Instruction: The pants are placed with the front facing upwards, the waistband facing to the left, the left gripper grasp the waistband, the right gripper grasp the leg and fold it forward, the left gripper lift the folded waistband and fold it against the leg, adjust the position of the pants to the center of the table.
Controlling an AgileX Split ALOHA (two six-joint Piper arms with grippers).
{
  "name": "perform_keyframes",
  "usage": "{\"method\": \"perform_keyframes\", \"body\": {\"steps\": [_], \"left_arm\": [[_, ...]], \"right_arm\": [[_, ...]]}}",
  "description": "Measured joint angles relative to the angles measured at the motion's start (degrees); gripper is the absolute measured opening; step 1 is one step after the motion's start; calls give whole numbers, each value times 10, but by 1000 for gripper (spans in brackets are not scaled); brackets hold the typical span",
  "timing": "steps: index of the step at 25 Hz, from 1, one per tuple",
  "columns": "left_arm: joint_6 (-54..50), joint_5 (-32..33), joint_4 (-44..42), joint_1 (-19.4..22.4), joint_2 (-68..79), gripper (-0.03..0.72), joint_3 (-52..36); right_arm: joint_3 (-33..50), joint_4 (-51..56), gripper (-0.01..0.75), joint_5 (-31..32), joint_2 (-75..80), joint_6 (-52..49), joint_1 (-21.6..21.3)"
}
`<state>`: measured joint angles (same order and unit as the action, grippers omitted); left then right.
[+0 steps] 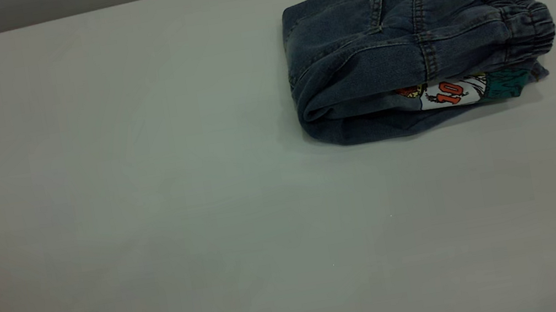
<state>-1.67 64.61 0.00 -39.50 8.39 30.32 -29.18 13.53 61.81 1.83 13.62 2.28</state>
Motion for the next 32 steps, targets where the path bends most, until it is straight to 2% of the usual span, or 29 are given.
{"method": "perform_keyframes", "body": {"steps": [5,24,28,32], "left_arm": [[26,-32,20,0,0,519,-16],[23,-28,20,4,-5,519,-15],[24,-27,20,67,-7,519,-15],[24,-27,20,169,-8,519,-15]], "right_arm": [[0,0,372,0,0,0,0],[0,1,372,1,0,0,0],[0,1,372,1,0,0,0],[0,1,372,1,0,0,1]]}}
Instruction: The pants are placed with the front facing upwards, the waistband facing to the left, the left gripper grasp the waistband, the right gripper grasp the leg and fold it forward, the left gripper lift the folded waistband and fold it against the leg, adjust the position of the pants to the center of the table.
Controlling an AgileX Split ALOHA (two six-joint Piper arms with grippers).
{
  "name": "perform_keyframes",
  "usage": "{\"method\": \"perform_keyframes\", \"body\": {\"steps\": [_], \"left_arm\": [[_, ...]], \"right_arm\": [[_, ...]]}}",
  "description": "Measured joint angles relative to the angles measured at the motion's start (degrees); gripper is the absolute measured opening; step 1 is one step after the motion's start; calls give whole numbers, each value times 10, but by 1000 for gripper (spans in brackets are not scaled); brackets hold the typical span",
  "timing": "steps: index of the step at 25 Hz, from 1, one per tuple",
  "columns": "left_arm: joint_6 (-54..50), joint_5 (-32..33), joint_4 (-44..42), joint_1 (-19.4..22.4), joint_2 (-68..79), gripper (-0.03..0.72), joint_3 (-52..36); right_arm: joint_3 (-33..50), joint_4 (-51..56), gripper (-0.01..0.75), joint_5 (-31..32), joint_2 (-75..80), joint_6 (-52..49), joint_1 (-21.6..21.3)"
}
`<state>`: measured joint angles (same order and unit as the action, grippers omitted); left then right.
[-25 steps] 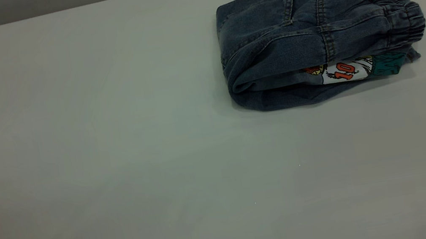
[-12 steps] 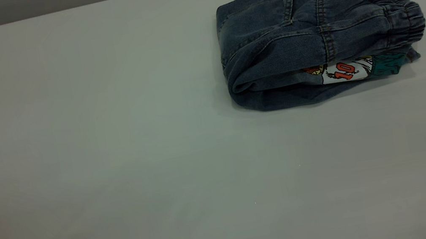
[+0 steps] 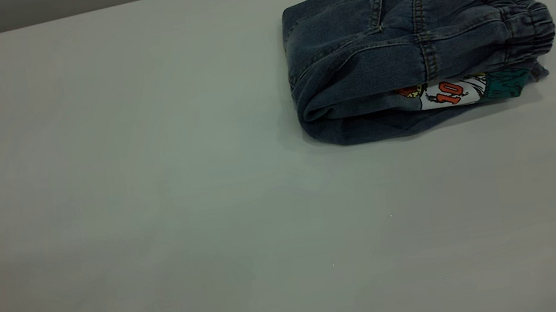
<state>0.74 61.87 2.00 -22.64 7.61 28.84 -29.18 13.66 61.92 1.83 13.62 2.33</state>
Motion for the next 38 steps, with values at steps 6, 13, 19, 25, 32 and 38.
{"method": "perform_keyframes", "body": {"steps": [6,13,19,25,32,38], "left_arm": [[0,0,0,144,-37,519,0],[-1,0,0,199,-77,519,0],[-2,0,-1,199,-76,519,0],[-2,0,-1,198,-76,519,0],[-2,0,-1,198,-76,519,0],[-2,0,-1,198,-76,519,0]], "right_arm": [[0,0,372,0,0,0,32],[0,0,372,0,-19,0,46],[0,1,372,0,-18,0,45],[0,1,372,0,-18,0,45],[0,1,372,0,-18,0,45],[0,1,372,0,-18,0,45]]}}
